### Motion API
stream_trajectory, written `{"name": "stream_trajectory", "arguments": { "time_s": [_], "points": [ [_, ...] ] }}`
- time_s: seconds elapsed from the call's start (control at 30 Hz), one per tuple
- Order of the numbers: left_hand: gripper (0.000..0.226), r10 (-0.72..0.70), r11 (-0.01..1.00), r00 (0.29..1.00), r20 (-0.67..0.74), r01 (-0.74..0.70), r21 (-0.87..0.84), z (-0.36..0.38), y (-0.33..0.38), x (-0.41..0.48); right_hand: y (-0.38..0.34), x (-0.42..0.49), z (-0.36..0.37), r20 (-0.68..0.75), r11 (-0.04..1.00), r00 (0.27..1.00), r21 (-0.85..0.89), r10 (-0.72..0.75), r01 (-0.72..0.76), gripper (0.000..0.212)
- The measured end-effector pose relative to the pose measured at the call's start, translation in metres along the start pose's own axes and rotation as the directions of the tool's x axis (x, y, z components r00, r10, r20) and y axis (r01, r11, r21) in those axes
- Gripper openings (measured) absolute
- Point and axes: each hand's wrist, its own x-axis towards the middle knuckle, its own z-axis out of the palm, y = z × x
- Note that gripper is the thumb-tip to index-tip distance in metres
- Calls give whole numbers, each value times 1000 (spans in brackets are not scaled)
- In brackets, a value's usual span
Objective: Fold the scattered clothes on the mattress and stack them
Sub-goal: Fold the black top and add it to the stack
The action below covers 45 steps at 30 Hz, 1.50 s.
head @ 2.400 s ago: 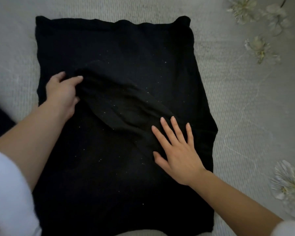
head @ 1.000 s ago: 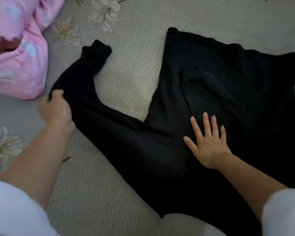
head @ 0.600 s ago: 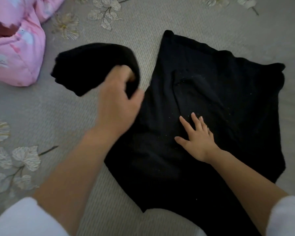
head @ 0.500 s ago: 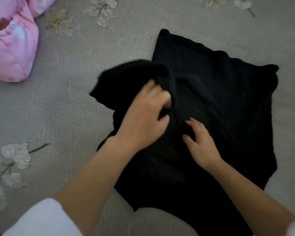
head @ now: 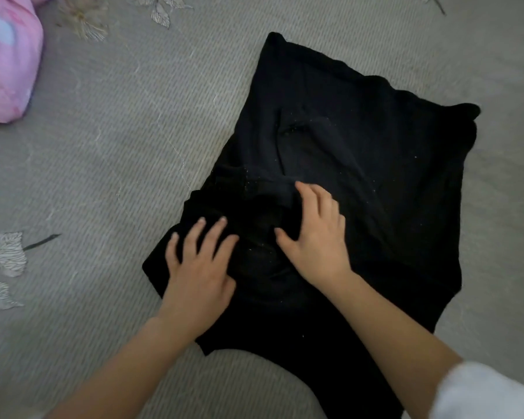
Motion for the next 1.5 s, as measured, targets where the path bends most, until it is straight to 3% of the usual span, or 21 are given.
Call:
{"name": "stream_trajectory", "arguments": {
  "time_s": [0.07, 0.13, 0.2, 0.27, 0.33, 0.43, 0.5, 0.6, 0.67, 0.73, 0.8, 0.87, 0.97, 1.03, 1.1, 1.17, 1.2, 1.27, 1.33, 1.43, 1.5],
  "points": [
    [70, -101, 995, 994, -45, 101, 0, -1, -7, 0, -6, 17, 10, 17, 995, 1000, -96, -15, 16, 60],
    [73, -158, 987, 985, -62, 159, -1, -2, -13, 0, -8, 40, 5, -90, 974, 989, 204, 119, -99, 29],
    [70, -180, 983, 979, -94, 178, -32, -3, -18, 0, 4, 60, -13, -183, 729, 869, 638, 459, -250, 14],
    [62, -138, 985, 981, -134, 121, -127, -5, -20, 1, 27, 63, -38, -53, 335, 674, 895, 737, -295, 14],
    [52, -65, 978, 988, -142, 35, -207, -7, -19, 0, 57, 51, -53, 175, 19, 529, 940, 830, -342, 20],
    [48, 60, 975, 993, -102, -80, -208, -5, -13, -5, 84, 23, -58, 344, -126, 419, 876, 840, -465, 50],
    [50, 118, 975, 991, -65, -128, -180, -3, -10, -7, 87, 20, -58, 320, -108, 407, 879, 855, -464, 59],
    [52, 171, 975, 984, -45, -176, -135, 1, -11, -8, 81, 29, -54, 232, 0, 406, 868, 884, -497, 77],
    [53, 199, 971, 979, -41, -203, -126, 1, -12, -7, 75, 37, -48, 152, 140, 407, 785, 901, -603, 95],
    [54, 213, 969, 977, -22, -214, -125, 1, -11, -6, 72, 46, -42, 59, 343, 456, 577, 888, -741, 103],
    [53, 239, 965, 971, -9, -238, -114, 0, -10, -6, 73, 53, -40, 21, 446, 496, 407, 868, -797, 90],
    [52, 257, 961, 966, -11, -256, -106, 0, -9, -5, 80, 58, -43, -31, 479, 509, 394, 860, -785, 58],
    [44, 254, 957, 966, -57, -259, -133, 0, -10, -6, 94, 64, -68, -35, 374, 477, 672, 878, -639, 6],
    [33, 260, 951, 961, -94, -272, -150, -3, -9, -8, 109, 66, -89, 51, 253, 477, 795, 877, -551, 17],
    [39, 297, 937, 946, -132, -315, -152, -3, -5, -13, 123, 61, -104, 134, 115, 462, 874, 877, -472, 17],
    [41, 305, 945, 938, -162, -319, -71, 2, -3, -20, 137, 48, -105, 247, -39, 450, 905, 858, -423, 37],
    [44, 245, 967, 953, -177, -252, -19, 4, -2, -23, 140, 40, -102, 304, -79, 458, 891, 836, -447, 46],
    [62, -8, 1000, 984, -178, 7, -9, 8, -7, -25, 140, 29, -97, 383, -92, 481, 847, 789, -523, 40],
    [75, -185, 977, 977, -109, 171, -127, 10, -15, -26, 142, 30, -88, 403, -89, 461, 820, 790, -565, 40],
    [68, -192, 940, 979, -74, 161, -302, 3, -26, -30, 148, 39, -80, 315, -9, 455, 830, 833, -558, 63],
    [65, -208, 933, 968, -142, 153, -325, -5, -28, -36, 143, 41, -81, 223, 51, 494, 875, 841, -482, 53]
  ]
}}
